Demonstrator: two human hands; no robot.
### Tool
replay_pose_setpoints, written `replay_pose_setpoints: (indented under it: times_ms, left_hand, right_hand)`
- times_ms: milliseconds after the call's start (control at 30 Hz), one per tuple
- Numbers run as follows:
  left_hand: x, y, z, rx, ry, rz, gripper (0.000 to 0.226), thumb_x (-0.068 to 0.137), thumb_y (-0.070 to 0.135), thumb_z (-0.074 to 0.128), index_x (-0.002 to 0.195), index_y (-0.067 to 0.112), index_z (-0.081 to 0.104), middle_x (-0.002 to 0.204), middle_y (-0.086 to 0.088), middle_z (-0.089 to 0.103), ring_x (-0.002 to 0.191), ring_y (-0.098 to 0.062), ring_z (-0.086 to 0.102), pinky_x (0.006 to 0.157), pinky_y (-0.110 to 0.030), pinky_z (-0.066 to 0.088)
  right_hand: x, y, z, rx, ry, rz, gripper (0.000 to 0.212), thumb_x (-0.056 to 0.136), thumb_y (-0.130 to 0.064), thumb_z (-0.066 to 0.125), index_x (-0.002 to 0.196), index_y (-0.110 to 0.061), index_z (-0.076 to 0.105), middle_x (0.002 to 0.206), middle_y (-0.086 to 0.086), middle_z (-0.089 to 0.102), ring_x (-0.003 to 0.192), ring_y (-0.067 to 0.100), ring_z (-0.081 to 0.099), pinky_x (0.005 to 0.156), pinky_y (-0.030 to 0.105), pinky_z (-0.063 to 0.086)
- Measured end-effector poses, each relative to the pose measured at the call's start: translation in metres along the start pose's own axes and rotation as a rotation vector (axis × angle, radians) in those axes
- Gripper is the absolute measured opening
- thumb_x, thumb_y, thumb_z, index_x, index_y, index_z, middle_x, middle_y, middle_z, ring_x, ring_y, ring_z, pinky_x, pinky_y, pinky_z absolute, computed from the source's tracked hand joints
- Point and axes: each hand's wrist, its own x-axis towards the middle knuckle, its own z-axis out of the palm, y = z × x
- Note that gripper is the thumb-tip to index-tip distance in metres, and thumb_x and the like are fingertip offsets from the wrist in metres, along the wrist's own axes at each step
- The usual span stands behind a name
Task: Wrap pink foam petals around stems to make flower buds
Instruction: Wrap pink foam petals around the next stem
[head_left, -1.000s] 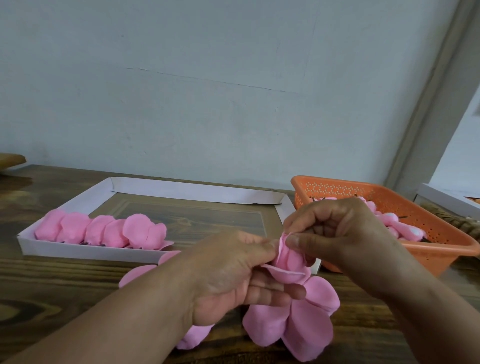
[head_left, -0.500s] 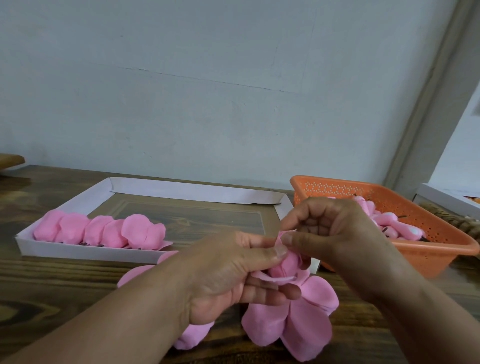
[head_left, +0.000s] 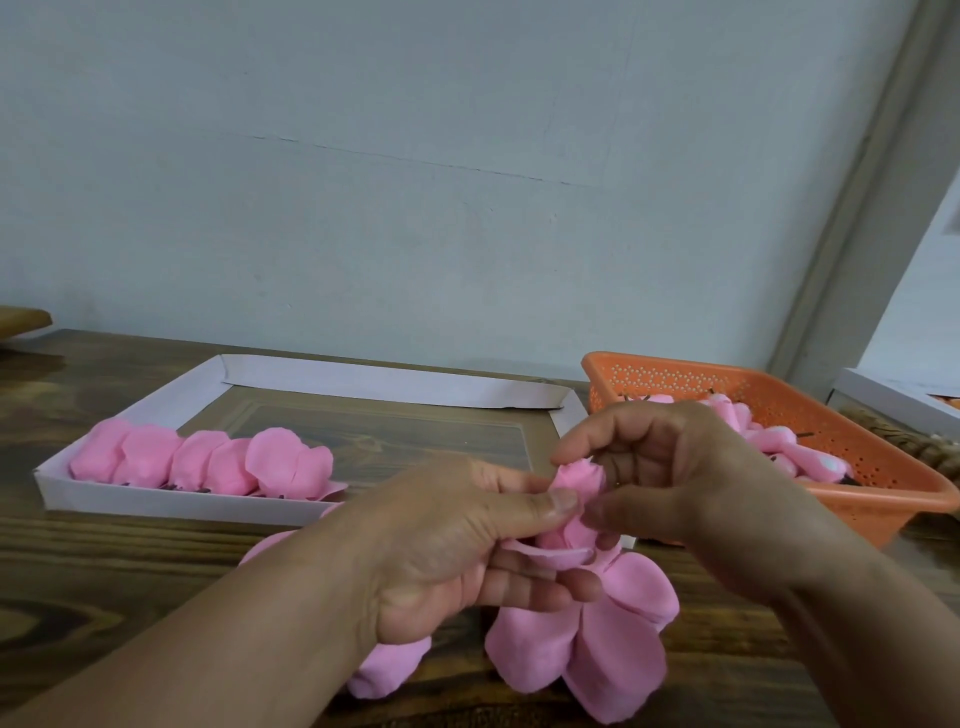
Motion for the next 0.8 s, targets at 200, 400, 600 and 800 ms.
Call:
replay_pose_setpoints:
  times_ms: [200,400,600,800]
  left_hand:
    - [0.001,-0.001,-0.001,0.035,-0.006,0.013,0.024,0.079,0.025,0.066,0.089,0.005,0.075,0.084,-0.012,0.073,0.077,-0.026,0.071,0.064,-0.025,0.059]
    - [0.001,-0.002,-0.001,0.04,-0.036,0.007,0.023,0.069,0.028,0.069,0.08,0.01,0.077,0.083,-0.011,0.073,0.081,-0.027,0.071,0.063,-0.024,0.058]
    - [0.003,-0.004,0.0,0.058,-0.014,-0.023,0.02,0.076,0.017,0.067,0.089,0.005,0.074,0.089,-0.014,0.074,0.077,-0.027,0.072,0.061,-0.024,0.057]
    - [0.004,0.0,-0.003,-0.007,0.078,-0.04,0.015,0.088,0.006,0.06,0.083,0.0,0.073,0.084,-0.019,0.072,0.068,-0.027,0.072,0.057,-0.026,0.058]
  right_hand:
    - [0.003,0.002,0.005,-0.097,0.077,-0.019,0.024,0.072,0.017,0.066,0.079,-0.006,0.068,0.066,0.022,0.067,0.056,0.032,0.057,0.048,0.03,0.049]
    - [0.005,0.007,0.004,-0.12,0.121,-0.011,0.016,0.073,0.005,0.07,0.074,-0.01,0.07,0.059,0.02,0.066,0.047,0.028,0.053,0.046,0.031,0.044]
    - [0.005,0.01,0.006,-0.112,0.133,-0.011,0.009,0.074,0.002,0.071,0.073,-0.007,0.068,0.065,0.023,0.067,0.046,0.027,0.053,0.045,0.031,0.045]
    - [-0.002,0.001,-0.008,-0.058,-0.074,-0.092,0.032,0.07,0.003,0.065,0.1,-0.008,0.057,0.083,0.004,0.065,0.067,0.02,0.059,0.057,0.028,0.05]
